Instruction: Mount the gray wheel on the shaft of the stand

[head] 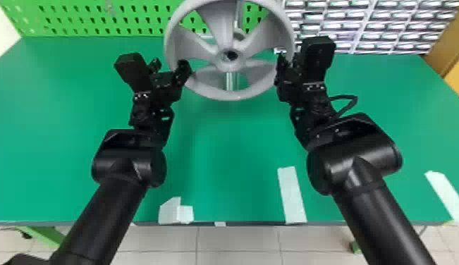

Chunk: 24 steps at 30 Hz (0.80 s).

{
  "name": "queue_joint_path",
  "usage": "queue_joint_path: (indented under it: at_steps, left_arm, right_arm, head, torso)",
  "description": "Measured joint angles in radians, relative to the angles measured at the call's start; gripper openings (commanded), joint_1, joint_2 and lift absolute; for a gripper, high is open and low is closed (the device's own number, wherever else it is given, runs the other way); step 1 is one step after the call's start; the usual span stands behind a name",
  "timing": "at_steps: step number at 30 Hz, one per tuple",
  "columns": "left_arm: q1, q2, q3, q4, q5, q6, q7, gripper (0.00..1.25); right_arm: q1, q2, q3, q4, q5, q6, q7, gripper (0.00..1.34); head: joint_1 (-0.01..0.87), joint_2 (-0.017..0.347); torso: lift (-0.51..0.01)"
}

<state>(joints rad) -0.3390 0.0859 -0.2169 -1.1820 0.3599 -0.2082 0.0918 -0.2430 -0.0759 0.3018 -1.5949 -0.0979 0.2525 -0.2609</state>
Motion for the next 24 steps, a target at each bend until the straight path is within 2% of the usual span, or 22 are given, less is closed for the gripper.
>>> queue_joint_path:
  at_steps: [14, 17, 24]
  left_arm:
    - [0.001, 0.000, 0.002, -0.008, 0.005, 0.048, 0.001, 0.67]
    - [-0.004, 0.000, -0.003, -0.008, 0.009, 0.052, 0.023, 0.67]
    - [-0.010, 0.000, -0.009, -0.004, 0.010, 0.053, 0.000, 0.67]
  right_arm:
    - [-0.007, 0.002, 0.003, -0.007, -0.006, 0.067, -0.016, 0.12]
    - [-0.008, 0.002, 0.001, -0.010, -0.006, 0.077, -0.018, 0.12]
    - [-0.008, 0.002, -0.004, -0.011, -0.008, 0.086, -0.034, 0.12]
  head:
    - [0.865, 0.052]
    - [0.865, 0.052]
    - [0.865, 0.052]
  torso:
    - [-0.101]
    - [-0.101]
    - [-0.101]
